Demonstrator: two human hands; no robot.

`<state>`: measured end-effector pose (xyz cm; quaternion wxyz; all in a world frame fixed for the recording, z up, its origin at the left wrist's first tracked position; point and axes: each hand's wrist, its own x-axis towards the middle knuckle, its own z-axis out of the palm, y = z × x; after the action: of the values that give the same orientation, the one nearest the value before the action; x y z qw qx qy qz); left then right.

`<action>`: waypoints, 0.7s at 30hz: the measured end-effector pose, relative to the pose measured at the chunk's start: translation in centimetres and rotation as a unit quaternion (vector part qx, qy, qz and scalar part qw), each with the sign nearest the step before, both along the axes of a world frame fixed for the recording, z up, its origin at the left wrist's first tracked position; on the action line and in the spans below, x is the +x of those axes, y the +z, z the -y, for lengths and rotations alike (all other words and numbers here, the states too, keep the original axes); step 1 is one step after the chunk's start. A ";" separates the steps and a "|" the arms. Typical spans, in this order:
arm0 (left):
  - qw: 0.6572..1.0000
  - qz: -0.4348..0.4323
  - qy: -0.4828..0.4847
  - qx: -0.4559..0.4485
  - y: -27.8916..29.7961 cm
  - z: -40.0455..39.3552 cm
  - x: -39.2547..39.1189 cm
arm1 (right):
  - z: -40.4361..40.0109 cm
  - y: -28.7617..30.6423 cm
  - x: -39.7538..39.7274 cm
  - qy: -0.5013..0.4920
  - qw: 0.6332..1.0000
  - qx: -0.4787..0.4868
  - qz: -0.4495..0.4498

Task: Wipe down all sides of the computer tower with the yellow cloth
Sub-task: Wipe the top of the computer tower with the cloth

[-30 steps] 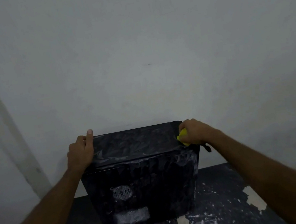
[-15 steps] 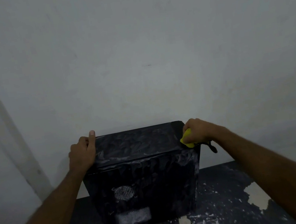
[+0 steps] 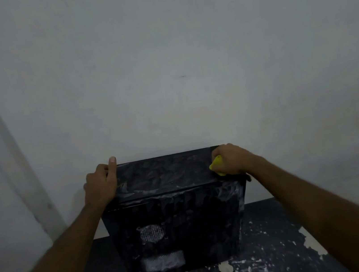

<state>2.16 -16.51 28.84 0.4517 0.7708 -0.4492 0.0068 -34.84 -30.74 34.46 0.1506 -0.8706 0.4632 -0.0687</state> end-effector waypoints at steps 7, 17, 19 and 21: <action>1.000 0.005 0.000 -0.010 -0.1 0.2 0.0 | 1.6 0.2 -0.8 -0.045 0.999 0.003 -0.011; 1.000 -0.010 -0.005 -0.013 0.1 0.1 -0.2 | 1.8 1.0 -1.0 -0.020 0.999 0.011 -0.033; 1.000 -0.010 -0.002 -0.010 0.2 0.0 -0.3 | 2.1 0.1 -0.3 -0.048 0.998 -0.038 -0.030; 1.000 -0.015 -0.002 -0.009 0.4 -0.1 -0.3 | 1.2 -0.3 0.4 -0.015 0.999 -0.044 -0.021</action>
<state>1.88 -16.43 29.27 0.4649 0.7660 -0.4439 -0.0013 -34.42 -31.99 34.14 0.1018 -0.8705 0.4760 -0.0731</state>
